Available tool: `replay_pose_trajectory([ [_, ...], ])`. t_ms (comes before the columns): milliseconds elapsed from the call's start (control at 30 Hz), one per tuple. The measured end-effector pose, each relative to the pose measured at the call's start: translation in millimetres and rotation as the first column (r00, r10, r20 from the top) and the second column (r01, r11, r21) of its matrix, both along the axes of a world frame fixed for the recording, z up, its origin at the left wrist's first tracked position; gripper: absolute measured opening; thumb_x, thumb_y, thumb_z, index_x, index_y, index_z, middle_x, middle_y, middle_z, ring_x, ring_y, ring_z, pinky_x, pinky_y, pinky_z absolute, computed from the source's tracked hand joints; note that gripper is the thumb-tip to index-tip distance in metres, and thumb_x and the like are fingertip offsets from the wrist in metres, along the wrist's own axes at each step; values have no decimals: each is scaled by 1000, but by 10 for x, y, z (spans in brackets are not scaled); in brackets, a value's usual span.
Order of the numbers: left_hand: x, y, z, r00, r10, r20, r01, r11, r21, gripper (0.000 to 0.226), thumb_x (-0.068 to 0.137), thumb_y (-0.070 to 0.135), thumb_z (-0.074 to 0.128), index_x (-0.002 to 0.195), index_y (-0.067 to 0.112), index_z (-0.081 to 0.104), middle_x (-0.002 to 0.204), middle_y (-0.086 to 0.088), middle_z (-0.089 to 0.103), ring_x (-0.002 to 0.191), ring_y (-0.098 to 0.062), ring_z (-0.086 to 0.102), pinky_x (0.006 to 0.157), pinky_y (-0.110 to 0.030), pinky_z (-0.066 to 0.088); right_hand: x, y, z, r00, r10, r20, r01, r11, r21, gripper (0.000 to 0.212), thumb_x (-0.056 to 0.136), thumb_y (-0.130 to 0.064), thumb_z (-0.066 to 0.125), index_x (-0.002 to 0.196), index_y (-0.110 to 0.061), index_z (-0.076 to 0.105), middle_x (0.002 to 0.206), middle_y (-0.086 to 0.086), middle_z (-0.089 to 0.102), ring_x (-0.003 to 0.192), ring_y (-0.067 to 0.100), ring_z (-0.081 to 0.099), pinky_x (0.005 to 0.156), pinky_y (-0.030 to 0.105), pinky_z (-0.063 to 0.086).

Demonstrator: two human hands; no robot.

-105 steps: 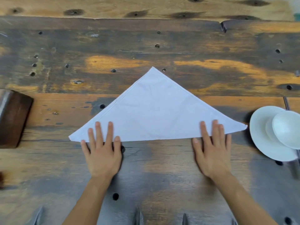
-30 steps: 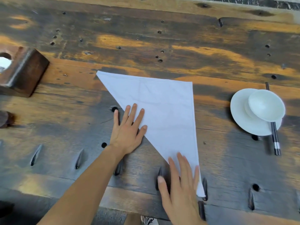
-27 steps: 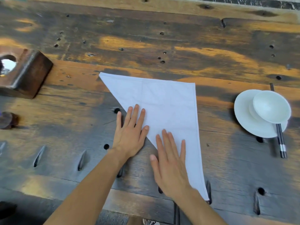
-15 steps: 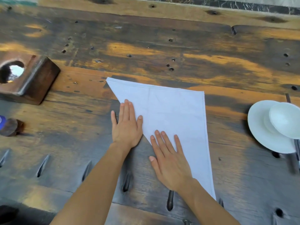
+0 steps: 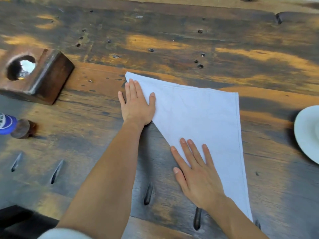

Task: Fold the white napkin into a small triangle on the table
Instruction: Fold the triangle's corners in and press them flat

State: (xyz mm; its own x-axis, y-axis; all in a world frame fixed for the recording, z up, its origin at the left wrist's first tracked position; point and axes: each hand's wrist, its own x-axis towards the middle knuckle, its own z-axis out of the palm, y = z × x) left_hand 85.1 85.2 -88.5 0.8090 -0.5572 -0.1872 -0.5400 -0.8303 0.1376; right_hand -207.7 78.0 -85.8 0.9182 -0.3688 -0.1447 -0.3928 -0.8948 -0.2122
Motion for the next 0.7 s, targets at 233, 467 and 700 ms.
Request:
replay_pose_trajectory([
  [233,-5,1,0,1000,3,12,-3,1000,-19,84,101,61,12,163,6,0,173,-9,-5,159,-23,-7,127,-52,-6,-691,202,39,1000,1,-12,-1,1000,-7,64,107,-47,30,162,-15,19,171,3,11,157,24,10,122,58,16],
  [467,18,11,-19,1000,-18,24,18,1000,5,88,98,64,9,163,5,-1,173,-9,-5,159,-24,-7,127,-53,-6,-1596,505,151,999,-29,-40,29,1000,-7,66,106,-47,36,159,-9,26,169,5,17,156,24,15,121,56,21],
  [700,35,32,-51,998,-33,56,36,998,-57,90,98,65,8,162,2,1,173,-11,-1,159,-26,-3,127,-56,-4,-2308,679,237,996,-93,-1,93,995,44,65,106,-44,37,158,-6,29,168,8,20,154,25,22,122,47,22],
])
